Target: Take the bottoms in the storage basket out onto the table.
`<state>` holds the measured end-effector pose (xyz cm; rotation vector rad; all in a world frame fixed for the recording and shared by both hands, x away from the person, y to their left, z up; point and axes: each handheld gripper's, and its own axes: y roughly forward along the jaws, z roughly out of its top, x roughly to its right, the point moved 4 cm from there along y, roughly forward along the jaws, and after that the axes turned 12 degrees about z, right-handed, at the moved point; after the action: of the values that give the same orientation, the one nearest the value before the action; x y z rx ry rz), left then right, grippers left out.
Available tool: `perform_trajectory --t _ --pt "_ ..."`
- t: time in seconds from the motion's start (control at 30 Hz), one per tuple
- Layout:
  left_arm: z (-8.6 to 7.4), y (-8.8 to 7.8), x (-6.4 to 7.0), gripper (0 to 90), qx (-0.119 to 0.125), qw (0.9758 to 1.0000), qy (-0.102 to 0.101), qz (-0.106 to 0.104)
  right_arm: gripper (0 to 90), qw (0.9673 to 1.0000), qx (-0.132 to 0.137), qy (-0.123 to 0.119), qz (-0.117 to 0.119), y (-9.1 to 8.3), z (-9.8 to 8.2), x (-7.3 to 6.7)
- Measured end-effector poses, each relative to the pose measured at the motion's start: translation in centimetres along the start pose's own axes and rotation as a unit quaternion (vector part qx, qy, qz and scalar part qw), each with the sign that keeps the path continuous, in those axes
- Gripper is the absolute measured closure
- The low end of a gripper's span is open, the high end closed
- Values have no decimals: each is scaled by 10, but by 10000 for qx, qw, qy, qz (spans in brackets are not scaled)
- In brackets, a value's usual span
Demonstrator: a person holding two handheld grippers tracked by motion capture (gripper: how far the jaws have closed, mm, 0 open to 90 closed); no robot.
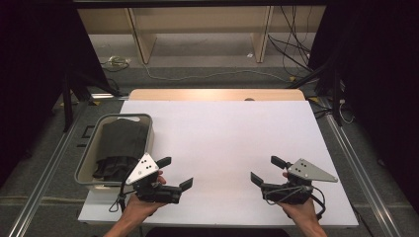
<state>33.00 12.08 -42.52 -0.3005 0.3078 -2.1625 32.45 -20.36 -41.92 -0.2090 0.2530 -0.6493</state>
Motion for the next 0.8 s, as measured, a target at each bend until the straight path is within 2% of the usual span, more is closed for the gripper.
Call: perform_trajectory --t 0.27,0.33,0.37,0.4,0.5,0.7,0.73,0.77,0.8 --pt "1 1 -4 0 -3 9999 -65 80 128 10000 -27 38 -15 2 0 1" --pt "-1 1 -5 0 -67 9997 61 230 130 10000 16 49 -18 1 1 1" --pt "-1 1 -5 0 -67 9997 61 230 130 10000 17 37 -15 2 1 0" --pt "0 2 -6 0 -140 9991 109 373 130 10000 8 4 -25 2 2 -1" --pt "1 2 -8 0 -138 9990 66 416 130 10000 -19 -20 -40 2 1 -2" --pt "8 4 -22 0 -158 9966 -21 803 130 10000 -2 0 -45 2 2 0" --pt "8 4 -22 0 -158 9966 -21 803 130 10000 -2 0 -45 2 2 0" --pt "10 3 -29 0 -170 9953 -114 948 130 10000 10 -2 -42 2 2 0" --pt "10 3 -29 0 -170 9953 -114 948 130 10000 10 -2 -42 2 2 0"
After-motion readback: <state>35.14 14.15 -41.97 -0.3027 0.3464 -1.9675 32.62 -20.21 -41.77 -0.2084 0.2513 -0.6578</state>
